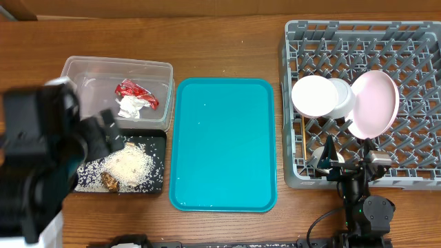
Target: Sort waste into correct bins and load items into the dishwasher
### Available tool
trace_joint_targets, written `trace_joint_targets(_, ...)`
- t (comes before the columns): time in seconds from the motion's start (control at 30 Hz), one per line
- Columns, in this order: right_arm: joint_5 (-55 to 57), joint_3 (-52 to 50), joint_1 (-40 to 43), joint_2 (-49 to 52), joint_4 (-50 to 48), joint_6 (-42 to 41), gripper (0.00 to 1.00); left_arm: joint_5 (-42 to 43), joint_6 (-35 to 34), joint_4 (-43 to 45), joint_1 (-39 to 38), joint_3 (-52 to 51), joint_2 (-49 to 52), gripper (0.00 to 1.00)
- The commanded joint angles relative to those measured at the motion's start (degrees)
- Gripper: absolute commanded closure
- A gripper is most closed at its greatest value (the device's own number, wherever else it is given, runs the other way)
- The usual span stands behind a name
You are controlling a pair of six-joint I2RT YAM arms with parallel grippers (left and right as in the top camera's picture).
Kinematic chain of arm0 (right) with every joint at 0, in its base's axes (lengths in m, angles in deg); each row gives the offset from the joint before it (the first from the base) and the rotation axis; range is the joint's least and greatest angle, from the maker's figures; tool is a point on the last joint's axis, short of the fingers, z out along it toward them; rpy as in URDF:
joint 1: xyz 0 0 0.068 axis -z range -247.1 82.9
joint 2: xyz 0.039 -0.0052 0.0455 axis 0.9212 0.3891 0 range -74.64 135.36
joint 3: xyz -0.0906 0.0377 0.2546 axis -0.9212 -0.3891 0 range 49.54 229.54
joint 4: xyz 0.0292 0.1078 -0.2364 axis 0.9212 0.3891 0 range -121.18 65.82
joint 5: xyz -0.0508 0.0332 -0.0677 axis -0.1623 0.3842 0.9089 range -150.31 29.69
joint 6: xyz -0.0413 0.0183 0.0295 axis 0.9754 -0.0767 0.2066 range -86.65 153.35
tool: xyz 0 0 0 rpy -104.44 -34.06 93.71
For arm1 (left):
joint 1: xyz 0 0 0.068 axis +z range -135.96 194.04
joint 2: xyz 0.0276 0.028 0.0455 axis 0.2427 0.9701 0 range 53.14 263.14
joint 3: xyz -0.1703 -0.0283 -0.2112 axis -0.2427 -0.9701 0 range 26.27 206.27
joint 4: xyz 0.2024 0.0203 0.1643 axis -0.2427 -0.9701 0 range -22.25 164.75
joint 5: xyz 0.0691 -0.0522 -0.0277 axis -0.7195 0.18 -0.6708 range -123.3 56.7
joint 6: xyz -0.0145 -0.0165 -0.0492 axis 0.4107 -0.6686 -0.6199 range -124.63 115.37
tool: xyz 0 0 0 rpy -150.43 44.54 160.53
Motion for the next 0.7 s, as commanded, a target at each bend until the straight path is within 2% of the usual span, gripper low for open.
trace_joint_targets(0.0,-0.13,-0.57,0.31,-0.44,-0.17,0.02,0.0,-0.98,-1.42,-1.36,2.27,-1.03,-2.89,0.0)
trace_joint_targets(0.13,-0.13,-0.57,0.31,-0.44,-0.15,0.02,0.0,-1.03,-2.97,-3.34,2.34,-4.5,-5.75,0.0)
trace_joint_targets(0.4,-0.13,-0.57,0.31,-0.44,-0.15,0.02,0.0,-0.94,-3.63,-1.42,2.34,-14.4,-7.58,0.0)
trace_joint_targets(0.67,-0.13,-0.57,0.31,-0.44,-0.17,0.02,0.0,-0.81,-3.58,0.2,2.34,-16.59,-6.73,0.0)
